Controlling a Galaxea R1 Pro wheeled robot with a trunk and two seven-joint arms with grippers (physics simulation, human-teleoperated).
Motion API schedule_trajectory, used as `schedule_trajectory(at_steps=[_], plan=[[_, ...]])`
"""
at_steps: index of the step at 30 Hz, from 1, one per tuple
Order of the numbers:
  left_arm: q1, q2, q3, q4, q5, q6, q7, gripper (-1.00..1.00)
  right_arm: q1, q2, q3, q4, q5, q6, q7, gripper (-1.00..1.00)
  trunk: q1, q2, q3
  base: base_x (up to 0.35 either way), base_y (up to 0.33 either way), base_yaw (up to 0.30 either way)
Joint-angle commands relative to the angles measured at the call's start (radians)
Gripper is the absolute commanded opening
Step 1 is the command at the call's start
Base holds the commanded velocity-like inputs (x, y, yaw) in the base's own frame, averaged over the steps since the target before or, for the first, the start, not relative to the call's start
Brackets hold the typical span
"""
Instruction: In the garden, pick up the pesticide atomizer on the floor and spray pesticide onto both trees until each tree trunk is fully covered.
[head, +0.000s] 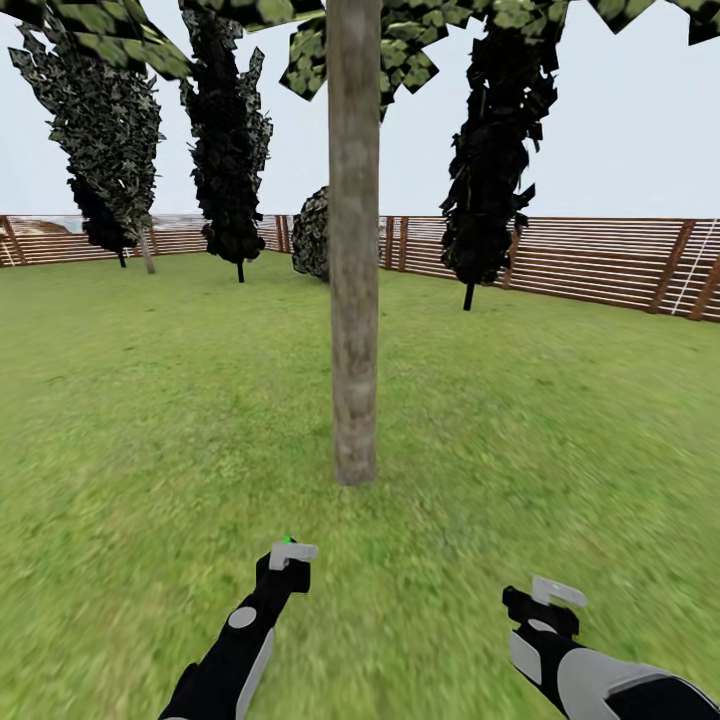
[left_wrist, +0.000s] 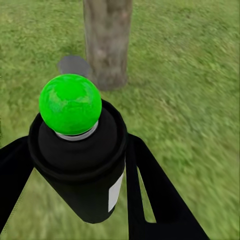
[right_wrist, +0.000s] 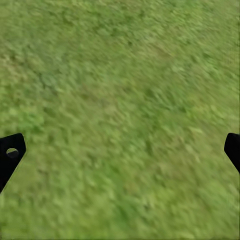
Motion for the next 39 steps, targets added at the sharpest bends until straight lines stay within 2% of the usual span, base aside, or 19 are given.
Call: schedule_trajectory(at_steps=[1,3,5,7,10,20,29,39], plan=[[-0.001,-0.001,0.007,0.001,-0.01,-0.004,-0.007,-1.0,0.0,0.002,0.009,0.004,-0.009,-0.006,0.001,1.0,0.001,-0.001,-0.002,0.35,0.166,0.0],[-0.001,-0.001,0.001,0.011,-0.011,-0.003,-0.007,-1.0,0.003,0.005,0.009,0.004,-0.009,-0.006,0.001,1.0,0.001,-0.001,-0.002,0.35,0.166,0.0],[-0.001,-0.001,-0.025,0.025,-0.011,-0.003,-0.007,-1.0,0.005,0.007,0.009,0.004,-0.009,-0.006,0.001,1.0,0.001,-0.001,-0.002,0.35,0.166,0.0],[-0.001,-0.001,-0.08,0.035,-0.01,-0.003,-0.006,-1.0,0.006,0.011,0.009,0.004,-0.009,-0.006,0.001,1.0,0.001,-0.001,-0.002,0.35,0.166,0.0],[-0.001,-0.001,-0.102,0.039,-0.011,-0.003,-0.006,-1.0,0.007,0.013,0.009,0.004,-0.009,-0.006,0.001,1.0,0.001,-0.001,-0.002,0.35,0.166,0.0],[-0.001,-0.001,-0.118,0.041,-0.011,-0.004,-0.008,-1.0,0.008,0.013,0.008,0.004,-0.009,-0.006,0.001,1.0,0.001,-0.001,-0.002,0.35,0.166,-0.012],[-0.001,-0.001,-0.117,0.042,-0.011,-0.004,-0.007,-1.0,0.008,0.013,0.007,0.004,-0.009,-0.006,0.001,1.0,0.001,-0.001,-0.002,0.35,0.165,-0.132],[-0.001,-0.001,-0.117,0.043,-0.011,-0.004,-0.008,-1.0,0.008,0.013,0.007,0.004,-0.009,-0.006,0.001,1.0,0.001,-0.001,-0.002,0.35,0.116,-0.232]])
